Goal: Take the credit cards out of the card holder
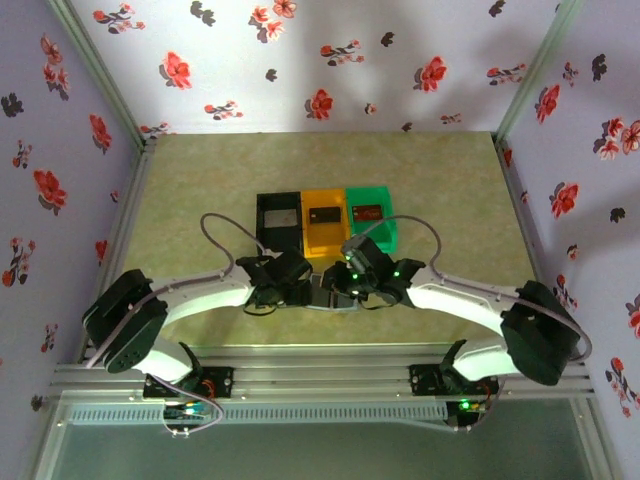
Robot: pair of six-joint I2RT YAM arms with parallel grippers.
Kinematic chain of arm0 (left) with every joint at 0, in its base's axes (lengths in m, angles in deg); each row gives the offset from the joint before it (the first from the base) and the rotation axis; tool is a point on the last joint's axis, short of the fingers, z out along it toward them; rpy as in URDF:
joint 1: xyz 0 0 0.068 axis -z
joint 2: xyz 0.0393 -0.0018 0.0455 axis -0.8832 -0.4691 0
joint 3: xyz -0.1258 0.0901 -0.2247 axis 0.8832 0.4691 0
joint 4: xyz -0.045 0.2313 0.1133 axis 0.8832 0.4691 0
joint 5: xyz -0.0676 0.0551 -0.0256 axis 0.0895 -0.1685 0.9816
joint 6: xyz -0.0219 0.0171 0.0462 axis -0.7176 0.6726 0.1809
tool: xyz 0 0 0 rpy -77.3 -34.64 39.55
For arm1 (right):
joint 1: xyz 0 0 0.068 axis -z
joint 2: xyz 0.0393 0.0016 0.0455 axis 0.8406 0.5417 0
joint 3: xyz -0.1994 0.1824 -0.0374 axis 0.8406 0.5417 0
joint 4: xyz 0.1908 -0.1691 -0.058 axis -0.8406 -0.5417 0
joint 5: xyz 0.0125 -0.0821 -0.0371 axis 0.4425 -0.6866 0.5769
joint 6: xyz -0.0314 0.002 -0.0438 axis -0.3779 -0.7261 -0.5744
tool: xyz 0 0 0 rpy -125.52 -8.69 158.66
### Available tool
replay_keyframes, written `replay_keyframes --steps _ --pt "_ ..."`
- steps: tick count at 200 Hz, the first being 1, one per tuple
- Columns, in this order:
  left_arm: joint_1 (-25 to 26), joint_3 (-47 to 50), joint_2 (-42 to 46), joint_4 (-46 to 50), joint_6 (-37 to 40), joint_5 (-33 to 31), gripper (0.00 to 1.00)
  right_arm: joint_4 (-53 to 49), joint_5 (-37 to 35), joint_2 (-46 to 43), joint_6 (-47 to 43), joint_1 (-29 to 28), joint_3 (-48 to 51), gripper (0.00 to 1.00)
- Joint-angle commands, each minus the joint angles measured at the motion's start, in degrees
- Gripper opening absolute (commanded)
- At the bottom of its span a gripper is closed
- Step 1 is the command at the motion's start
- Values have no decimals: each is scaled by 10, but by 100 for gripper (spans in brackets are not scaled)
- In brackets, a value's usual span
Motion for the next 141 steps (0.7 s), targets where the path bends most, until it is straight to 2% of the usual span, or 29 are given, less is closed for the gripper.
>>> replay_keyframes --steps 1,141 --pt "4 10 -10 -21 -25 22 87 44 4 17 29 4 15 22" --pt "4 38 -47 -51 -46 55 89 104 9 92 47 29 48 23"
